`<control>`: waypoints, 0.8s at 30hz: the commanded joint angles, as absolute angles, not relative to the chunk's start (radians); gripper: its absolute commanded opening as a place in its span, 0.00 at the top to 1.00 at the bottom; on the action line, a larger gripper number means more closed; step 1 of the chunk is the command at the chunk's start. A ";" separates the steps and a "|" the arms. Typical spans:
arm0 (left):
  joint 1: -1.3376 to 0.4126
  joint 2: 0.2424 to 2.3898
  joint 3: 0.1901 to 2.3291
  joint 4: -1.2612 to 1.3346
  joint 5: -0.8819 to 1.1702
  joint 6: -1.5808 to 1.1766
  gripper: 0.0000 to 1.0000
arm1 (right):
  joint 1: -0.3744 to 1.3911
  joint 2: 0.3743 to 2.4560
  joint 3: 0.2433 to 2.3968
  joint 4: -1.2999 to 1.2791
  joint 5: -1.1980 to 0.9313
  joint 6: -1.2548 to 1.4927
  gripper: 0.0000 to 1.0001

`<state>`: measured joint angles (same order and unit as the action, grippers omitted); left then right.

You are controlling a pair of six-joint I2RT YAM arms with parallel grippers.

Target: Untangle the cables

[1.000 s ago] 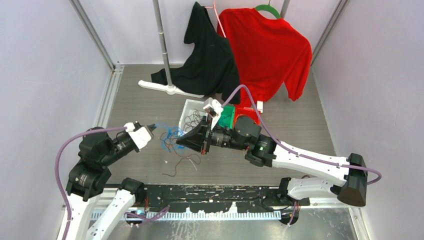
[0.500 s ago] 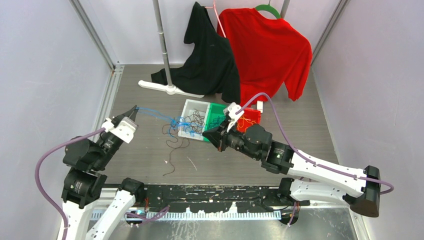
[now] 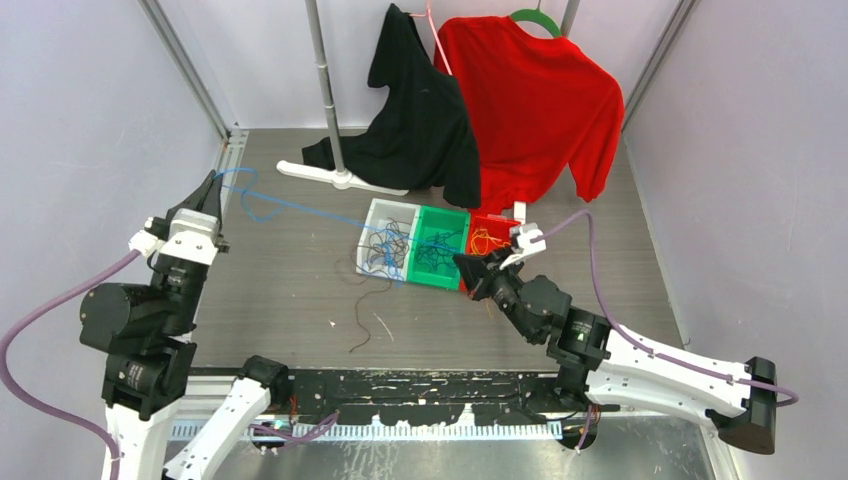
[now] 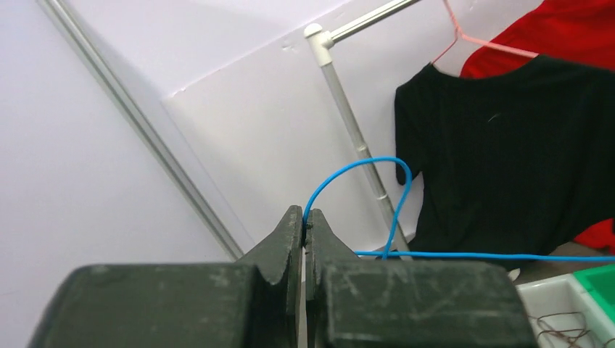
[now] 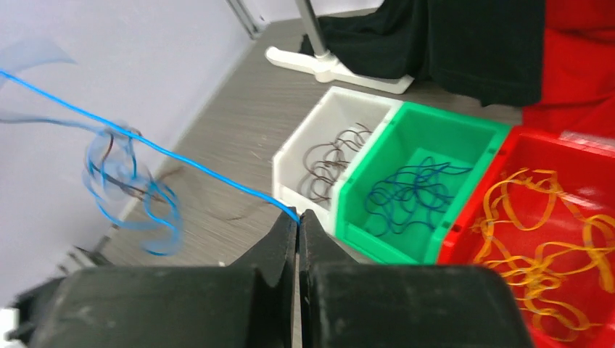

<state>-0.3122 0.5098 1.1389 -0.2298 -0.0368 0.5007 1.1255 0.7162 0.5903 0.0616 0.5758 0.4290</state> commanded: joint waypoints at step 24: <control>-0.312 0.640 1.245 -0.504 0.589 0.488 1.00 | 1.060 0.891 0.782 0.134 0.491 0.468 0.99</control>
<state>-0.3176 0.6121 1.2881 -0.3534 0.2756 0.5903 1.1057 0.8310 0.6876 0.1078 0.5468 0.4648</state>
